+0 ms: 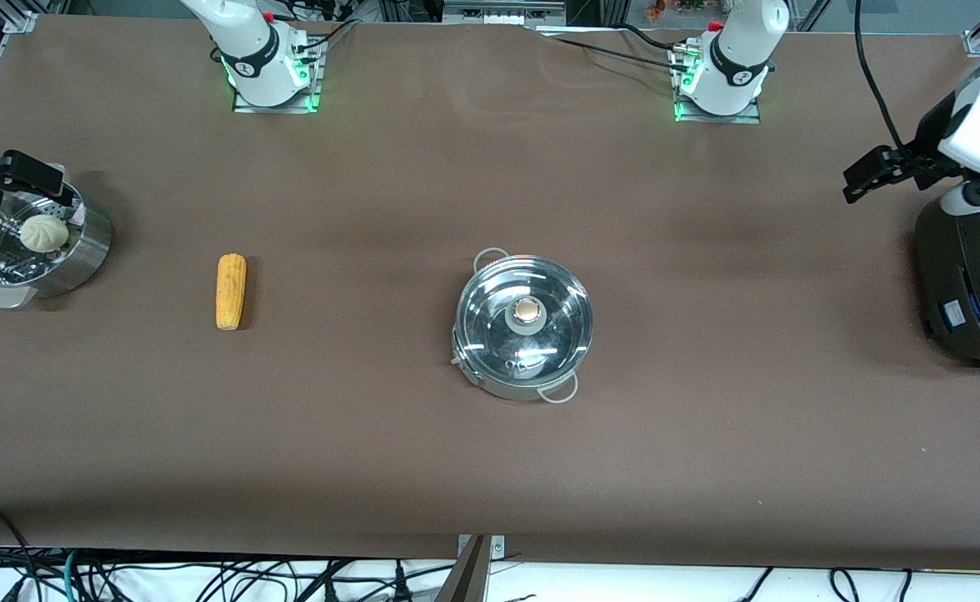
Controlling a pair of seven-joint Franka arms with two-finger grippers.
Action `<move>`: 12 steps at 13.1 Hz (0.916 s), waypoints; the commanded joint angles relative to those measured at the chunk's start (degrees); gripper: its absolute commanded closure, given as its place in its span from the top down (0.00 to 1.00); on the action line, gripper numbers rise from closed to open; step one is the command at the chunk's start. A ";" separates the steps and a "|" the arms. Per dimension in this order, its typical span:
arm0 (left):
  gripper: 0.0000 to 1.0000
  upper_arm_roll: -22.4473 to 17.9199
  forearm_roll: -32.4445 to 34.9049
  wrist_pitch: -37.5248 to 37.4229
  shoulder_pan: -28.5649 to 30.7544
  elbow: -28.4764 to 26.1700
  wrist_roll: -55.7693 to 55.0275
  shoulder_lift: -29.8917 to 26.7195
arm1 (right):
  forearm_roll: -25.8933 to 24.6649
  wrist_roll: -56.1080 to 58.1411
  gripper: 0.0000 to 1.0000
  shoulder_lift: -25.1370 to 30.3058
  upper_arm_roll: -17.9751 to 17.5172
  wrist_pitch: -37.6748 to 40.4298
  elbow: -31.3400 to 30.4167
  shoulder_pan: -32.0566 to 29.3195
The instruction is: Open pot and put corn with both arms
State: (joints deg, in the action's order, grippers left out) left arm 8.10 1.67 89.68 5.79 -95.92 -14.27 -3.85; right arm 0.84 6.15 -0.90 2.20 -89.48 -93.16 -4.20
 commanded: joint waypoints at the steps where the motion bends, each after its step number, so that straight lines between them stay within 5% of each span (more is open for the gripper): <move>1: 1.00 0.07 -1.84 -0.65 1.67 4.95 1.34 3.14 | -0.31 -0.70 1.00 0.55 -0.18 -0.25 -0.45 0.07; 12: 1.00 0.16 -2.11 -0.73 1.68 4.87 1.61 3.50 | -0.13 -0.35 1.00 0.46 -0.27 0.19 -0.36 0.07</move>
State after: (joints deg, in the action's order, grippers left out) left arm 8.11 0.97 89.68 7.11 -92.73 -14.20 -1.31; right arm 0.84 6.15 -0.91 2.20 -89.49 -93.16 -4.20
